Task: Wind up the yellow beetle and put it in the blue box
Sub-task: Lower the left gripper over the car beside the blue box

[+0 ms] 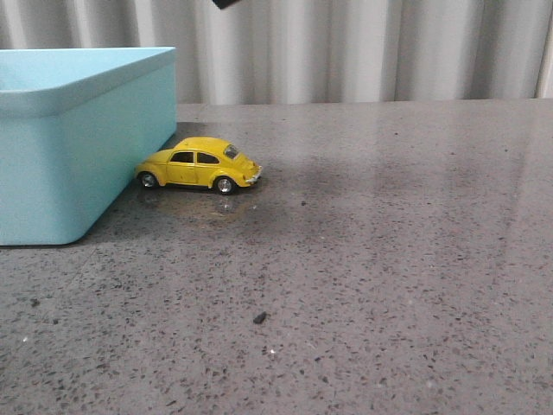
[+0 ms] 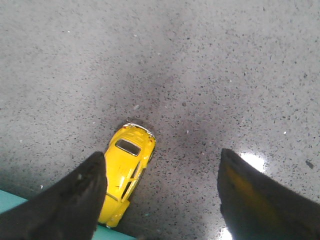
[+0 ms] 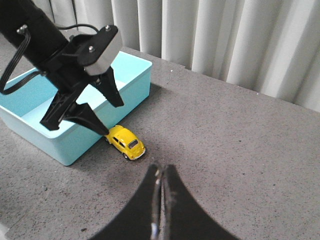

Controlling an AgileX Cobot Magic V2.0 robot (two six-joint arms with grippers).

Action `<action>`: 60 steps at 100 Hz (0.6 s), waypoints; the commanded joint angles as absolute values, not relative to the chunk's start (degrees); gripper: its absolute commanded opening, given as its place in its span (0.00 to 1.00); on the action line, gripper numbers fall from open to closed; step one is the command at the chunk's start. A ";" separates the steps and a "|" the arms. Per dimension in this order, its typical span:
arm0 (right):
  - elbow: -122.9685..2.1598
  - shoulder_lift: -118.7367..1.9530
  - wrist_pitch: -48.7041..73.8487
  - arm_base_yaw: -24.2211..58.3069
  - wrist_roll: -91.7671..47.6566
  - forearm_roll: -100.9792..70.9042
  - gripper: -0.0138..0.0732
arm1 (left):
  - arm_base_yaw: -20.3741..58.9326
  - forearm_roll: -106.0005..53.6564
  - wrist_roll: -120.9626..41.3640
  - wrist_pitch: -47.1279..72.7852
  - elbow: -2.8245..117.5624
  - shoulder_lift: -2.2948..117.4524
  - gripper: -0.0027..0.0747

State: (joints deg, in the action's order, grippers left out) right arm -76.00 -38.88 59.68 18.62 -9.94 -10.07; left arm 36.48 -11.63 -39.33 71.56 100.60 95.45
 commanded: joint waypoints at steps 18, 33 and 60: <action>-74.34 -38.07 51.38 18.81 -10.68 -10.25 0.09 | 35.87 -11.11 -38.30 72.77 102.65 93.47 0.48; -74.34 -38.07 50.72 18.81 -10.68 -10.25 0.09 | 35.80 -7.06 -47.29 72.77 102.65 93.83 0.56; -72.01 -38.07 50.38 18.81 -10.68 -10.25 0.09 | 35.56 -11.01 -61.93 72.77 102.65 96.61 0.60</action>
State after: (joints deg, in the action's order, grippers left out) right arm -71.82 -37.94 55.16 18.62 -10.08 -10.07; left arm 35.65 -7.96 -55.37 71.64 100.78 97.85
